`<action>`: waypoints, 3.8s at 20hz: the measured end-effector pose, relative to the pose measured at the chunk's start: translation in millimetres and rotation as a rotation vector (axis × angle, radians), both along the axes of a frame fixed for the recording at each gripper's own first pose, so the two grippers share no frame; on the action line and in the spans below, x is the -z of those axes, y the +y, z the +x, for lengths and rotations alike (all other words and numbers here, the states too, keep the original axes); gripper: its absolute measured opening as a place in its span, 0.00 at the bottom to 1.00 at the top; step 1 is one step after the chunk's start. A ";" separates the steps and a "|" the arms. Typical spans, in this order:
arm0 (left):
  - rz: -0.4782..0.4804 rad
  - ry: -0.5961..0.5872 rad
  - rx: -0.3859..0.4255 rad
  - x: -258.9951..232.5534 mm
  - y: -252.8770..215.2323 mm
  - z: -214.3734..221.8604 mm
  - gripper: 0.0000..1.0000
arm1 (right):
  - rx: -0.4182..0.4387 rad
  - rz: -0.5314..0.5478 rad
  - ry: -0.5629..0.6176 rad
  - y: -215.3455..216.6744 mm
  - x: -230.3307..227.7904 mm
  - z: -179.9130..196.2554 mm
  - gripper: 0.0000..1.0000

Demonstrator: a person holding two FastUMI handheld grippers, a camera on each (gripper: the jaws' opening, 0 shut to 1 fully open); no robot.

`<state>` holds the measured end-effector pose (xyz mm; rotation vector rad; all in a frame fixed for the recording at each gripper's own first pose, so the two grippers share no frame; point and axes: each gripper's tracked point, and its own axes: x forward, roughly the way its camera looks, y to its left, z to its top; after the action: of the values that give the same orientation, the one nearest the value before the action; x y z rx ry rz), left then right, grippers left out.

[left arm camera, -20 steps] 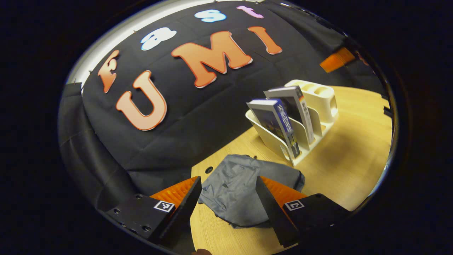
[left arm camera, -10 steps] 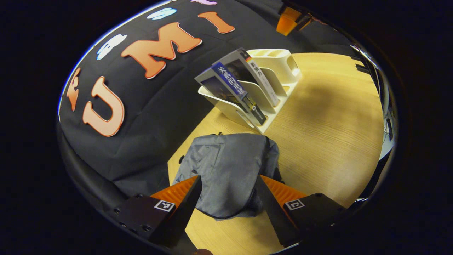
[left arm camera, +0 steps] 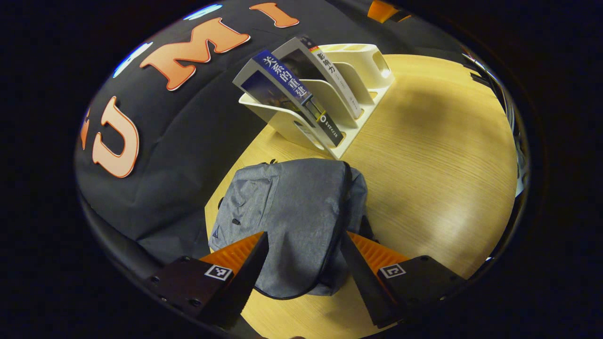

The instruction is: Open the schoolbag, grab two books from the bookshelf and put them into the schoolbag.

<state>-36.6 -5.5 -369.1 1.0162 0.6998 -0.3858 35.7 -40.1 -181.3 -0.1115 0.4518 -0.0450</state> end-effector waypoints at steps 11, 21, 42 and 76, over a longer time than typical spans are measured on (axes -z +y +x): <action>0.028 0.146 0.002 7.5 -5.5 -1.3 0.05 | 0.005 0.029 0.009 4.0 1.1 7.3 0.97; -0.170 0.205 -0.109 -100.4 18.4 58.0 0.03 | -0.002 0.019 0.004 42.6 -4.2 3.5 0.97; -0.346 0.147 -0.022 -208.0 48.2 173.5 0.02 | -0.206 0.005 0.154 202.2 -140.0 42.3 0.97; -0.362 0.181 -0.040 -189.4 56.7 189.9 0.02 | -0.090 0.021 0.736 239.7 39.9 188.8 0.39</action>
<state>153.4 51.2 -179.7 0.6285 0.7778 -0.5525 224.5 199.6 -221.2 -0.1259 1.1816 0.0934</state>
